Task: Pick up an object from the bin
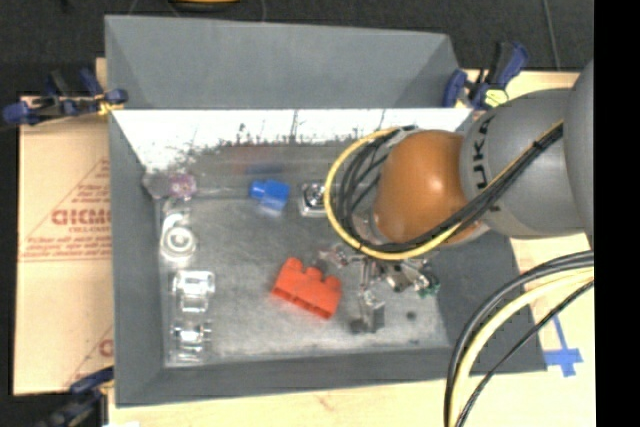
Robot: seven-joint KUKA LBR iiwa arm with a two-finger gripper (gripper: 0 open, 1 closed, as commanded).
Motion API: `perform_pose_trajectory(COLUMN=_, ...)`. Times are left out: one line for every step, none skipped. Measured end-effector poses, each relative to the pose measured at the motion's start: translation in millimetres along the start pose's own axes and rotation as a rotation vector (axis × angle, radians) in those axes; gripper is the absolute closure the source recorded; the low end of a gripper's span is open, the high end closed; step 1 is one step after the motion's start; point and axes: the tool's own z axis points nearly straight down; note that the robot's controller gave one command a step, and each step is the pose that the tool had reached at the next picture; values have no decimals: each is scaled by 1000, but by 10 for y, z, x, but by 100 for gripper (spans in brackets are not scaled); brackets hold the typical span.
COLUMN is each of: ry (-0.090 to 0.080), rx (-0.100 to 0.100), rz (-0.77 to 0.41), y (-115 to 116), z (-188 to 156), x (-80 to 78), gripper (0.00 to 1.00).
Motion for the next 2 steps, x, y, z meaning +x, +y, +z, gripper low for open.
perform_pose_trajectory(ry=-1, rx=2, rz=255, y=306, z=-31, x=-165, gripper=0)
perform_pose_trajectory(ry=0, rx=4, rz=251, y=291, z=-30, x=-157, gripper=100)
